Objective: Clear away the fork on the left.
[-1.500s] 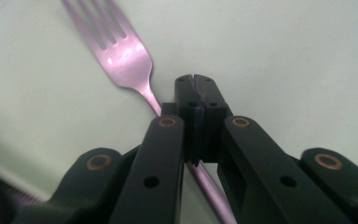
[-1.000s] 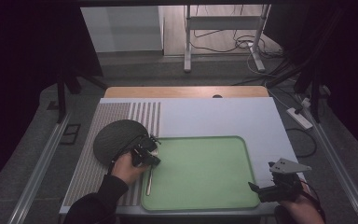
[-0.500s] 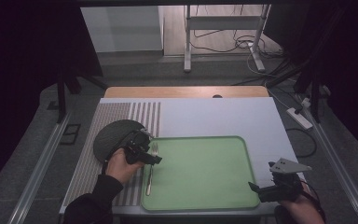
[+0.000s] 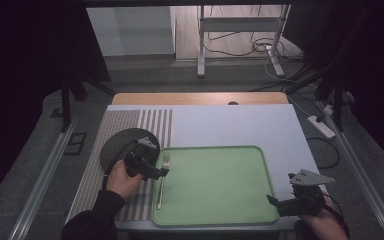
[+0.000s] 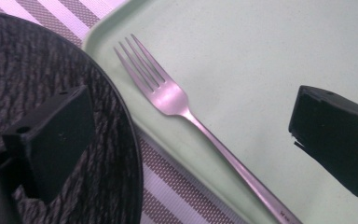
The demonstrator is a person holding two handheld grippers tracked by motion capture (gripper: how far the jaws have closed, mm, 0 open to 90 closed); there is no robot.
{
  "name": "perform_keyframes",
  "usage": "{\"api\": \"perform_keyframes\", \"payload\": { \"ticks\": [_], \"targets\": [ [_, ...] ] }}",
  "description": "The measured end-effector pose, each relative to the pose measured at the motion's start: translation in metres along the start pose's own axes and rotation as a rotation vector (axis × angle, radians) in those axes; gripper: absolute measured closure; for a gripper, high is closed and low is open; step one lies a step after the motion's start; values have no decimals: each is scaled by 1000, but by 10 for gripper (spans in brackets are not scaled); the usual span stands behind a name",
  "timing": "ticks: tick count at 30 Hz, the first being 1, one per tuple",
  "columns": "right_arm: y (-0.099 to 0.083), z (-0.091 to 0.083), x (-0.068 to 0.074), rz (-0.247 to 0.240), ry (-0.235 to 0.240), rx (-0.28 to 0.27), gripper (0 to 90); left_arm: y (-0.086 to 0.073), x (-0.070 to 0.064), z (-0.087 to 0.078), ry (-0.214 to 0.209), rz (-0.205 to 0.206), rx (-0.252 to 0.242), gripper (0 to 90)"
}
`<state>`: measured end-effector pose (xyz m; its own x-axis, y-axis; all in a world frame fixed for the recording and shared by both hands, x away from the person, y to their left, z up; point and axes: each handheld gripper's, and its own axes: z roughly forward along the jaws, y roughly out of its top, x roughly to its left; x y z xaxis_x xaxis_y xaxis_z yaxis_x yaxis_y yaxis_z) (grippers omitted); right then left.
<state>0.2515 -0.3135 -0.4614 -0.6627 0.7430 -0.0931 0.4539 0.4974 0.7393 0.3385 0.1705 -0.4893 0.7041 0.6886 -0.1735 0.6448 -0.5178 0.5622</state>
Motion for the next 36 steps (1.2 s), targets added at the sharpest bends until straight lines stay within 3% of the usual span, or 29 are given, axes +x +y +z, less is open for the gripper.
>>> {"api": "perform_keyframes", "payload": {
  "ticks": [8, 11, 15, 21, 27, 34, 36],
  "targets": [
    [0, 0, 0, 1, 0, 0, 0, -13, 4, -10, -23, -19, -40, 0],
    [0, 0, 0, 1, 0, 1, 0, -19, 6, -15, -64, -25, -55, 0],
    [0, 0, 0, 1, 0, 1, 0, -23, 7, -18, -88, -32, -64, 0],
    [0, 0, 0, 1, 0, 1, 0, -31, 9, -23, -91, -43, -73, 0],
    [0, 0, 0, 1, 0, 1, 0, -39, 8, -29, -103, -55, -117, 0],
    [0, 0, 0, 1, 0, 2, 0, -45, 5, -34, -70, -57, -129, 0],
    [0, 0, 0, 1, 0, 2, 0, -47, 3, -35, -79, -65, -124, 0]
  ]
}}
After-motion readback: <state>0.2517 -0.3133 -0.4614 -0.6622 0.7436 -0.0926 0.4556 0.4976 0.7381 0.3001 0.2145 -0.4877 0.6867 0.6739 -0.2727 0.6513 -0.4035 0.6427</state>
